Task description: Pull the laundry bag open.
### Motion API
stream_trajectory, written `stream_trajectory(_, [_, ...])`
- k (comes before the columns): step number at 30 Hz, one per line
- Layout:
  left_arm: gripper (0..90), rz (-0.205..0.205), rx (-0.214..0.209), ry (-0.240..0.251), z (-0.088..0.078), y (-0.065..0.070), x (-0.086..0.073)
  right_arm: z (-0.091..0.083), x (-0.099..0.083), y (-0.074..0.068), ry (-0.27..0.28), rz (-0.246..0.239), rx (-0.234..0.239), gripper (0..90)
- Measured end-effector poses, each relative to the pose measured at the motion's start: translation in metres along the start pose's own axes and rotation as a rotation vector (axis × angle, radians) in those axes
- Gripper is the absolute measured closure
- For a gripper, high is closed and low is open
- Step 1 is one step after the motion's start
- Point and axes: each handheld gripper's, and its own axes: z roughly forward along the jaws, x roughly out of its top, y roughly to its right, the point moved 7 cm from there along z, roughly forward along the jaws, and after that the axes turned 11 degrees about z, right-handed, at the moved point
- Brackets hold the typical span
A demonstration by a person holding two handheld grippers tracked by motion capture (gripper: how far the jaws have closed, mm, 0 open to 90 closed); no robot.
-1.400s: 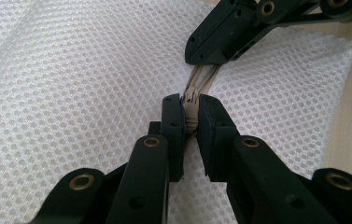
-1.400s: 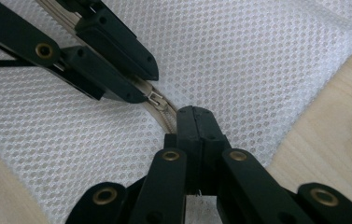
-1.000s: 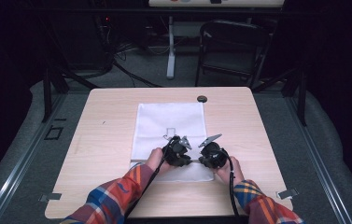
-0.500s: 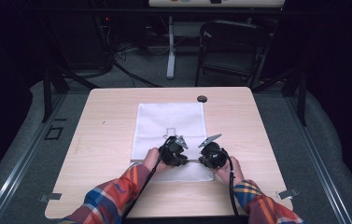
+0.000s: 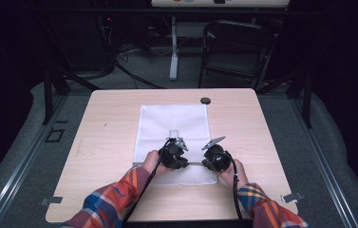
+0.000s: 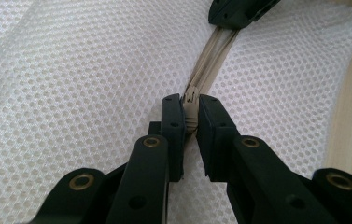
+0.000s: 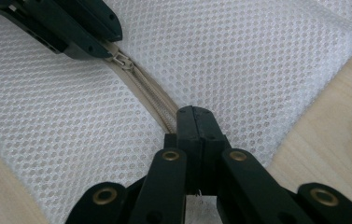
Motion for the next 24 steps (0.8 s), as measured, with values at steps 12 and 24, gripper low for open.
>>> stream_trajectory(12, [80.8, -0.009, 0.004, -0.014, -0.006, -0.002, -0.006, 0.0, 0.0, 0.0, 0.002, -0.001, 0.0, 90.0])
stream_trajectory(24, [80.8, -0.016, 0.017, -0.012, -0.014, -0.003, -0.012, 0.0, 0.0, 0.0, 0.004, 0.005, 0.006, 90.0])
